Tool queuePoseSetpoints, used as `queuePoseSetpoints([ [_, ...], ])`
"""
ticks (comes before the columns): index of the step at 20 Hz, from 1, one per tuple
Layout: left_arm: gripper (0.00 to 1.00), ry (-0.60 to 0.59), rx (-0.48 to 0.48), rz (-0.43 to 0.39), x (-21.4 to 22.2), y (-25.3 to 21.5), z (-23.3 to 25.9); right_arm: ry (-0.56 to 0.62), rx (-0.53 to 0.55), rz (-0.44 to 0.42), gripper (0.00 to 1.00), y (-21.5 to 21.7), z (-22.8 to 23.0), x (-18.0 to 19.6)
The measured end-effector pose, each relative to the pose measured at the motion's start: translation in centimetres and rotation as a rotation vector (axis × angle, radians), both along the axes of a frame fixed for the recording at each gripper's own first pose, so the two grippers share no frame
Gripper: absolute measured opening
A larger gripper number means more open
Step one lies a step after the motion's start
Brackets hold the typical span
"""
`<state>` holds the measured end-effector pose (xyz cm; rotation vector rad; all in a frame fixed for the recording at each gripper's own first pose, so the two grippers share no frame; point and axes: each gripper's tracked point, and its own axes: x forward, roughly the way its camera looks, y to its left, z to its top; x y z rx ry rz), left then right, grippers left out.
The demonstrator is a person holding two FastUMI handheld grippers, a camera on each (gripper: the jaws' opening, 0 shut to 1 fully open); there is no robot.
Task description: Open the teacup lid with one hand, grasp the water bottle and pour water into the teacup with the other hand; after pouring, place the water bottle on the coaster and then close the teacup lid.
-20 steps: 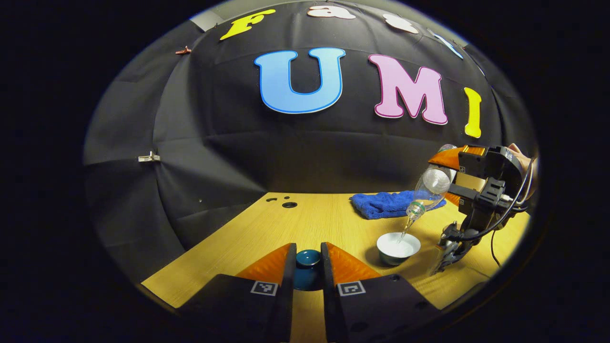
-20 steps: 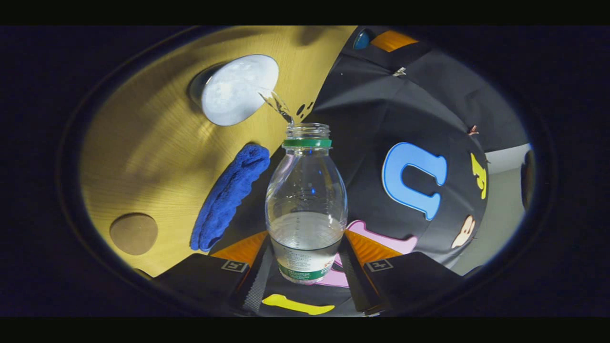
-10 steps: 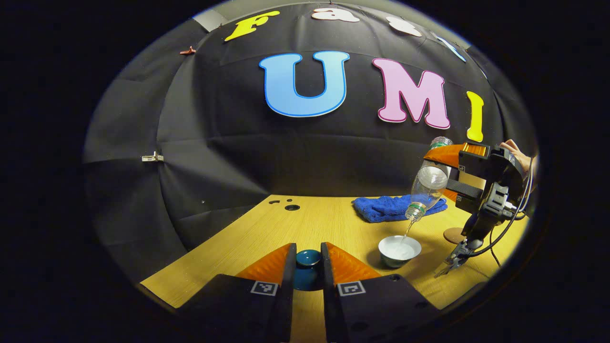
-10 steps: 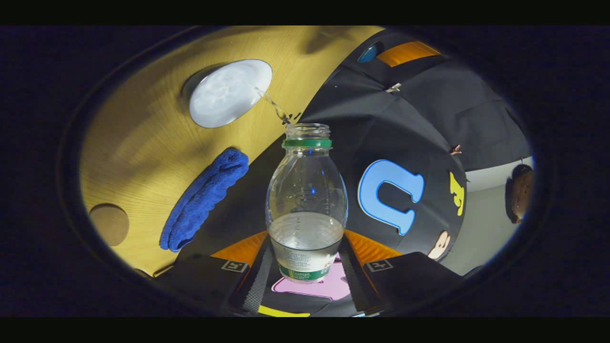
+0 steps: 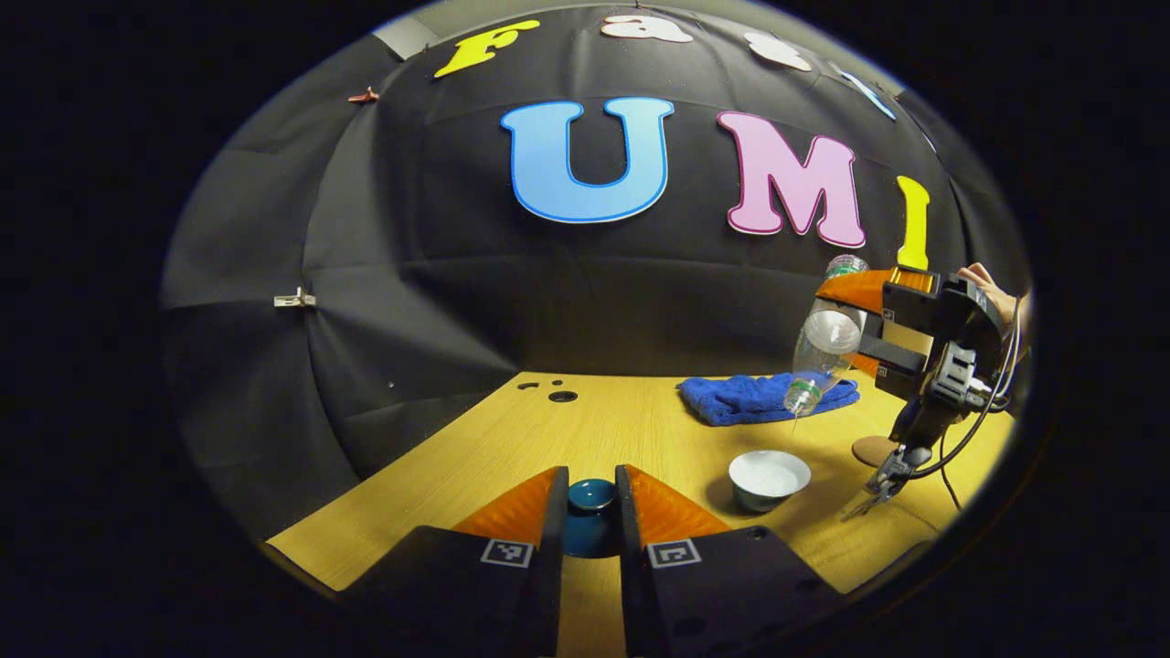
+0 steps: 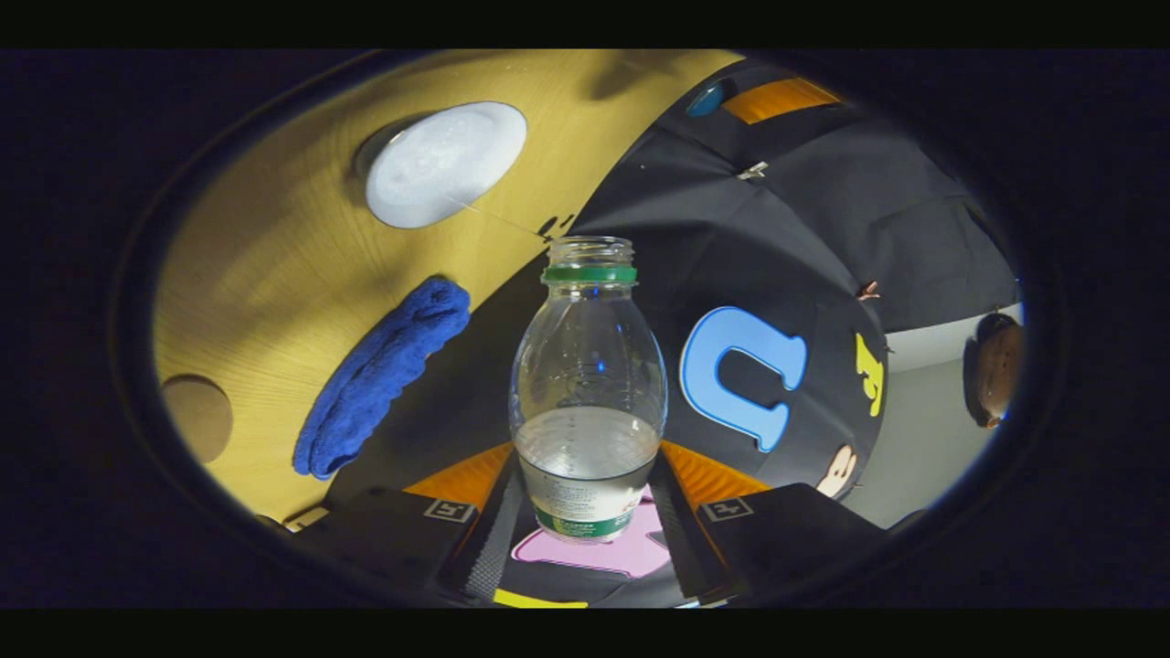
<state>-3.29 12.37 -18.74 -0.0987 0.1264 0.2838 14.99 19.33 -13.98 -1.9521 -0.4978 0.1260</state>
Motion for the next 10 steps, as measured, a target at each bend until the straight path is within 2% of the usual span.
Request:
queuePoseSetpoints([
  [5,0.31,0.007,0.003,-0.009,0.4,-0.2,-0.1,0.207,0.181,-0.093,0.74,-1.2,-2.8,0.0],
  [6,0.34,0.01,0.005,-0.01,0.5,-0.2,-0.1,0.257,0.228,-0.116,0.74,-1.3,-3.5,-0.3],
  [7,0.27,0.013,0.005,-0.012,0.6,-0.2,-0.2,0.314,0.282,-0.138,0.74,-1.5,-4.3,-0.5],
  [8,0.31,0.015,0.005,-0.014,0.7,-0.2,-0.2,0.378,0.347,-0.159,0.75,-1.7,-5.0,-0.6],
  [10,0.31,0.018,0.004,-0.018,1.0,-0.3,-0.2,0.507,0.492,-0.196,0.75,-1.8,-6.1,-1.3],
])
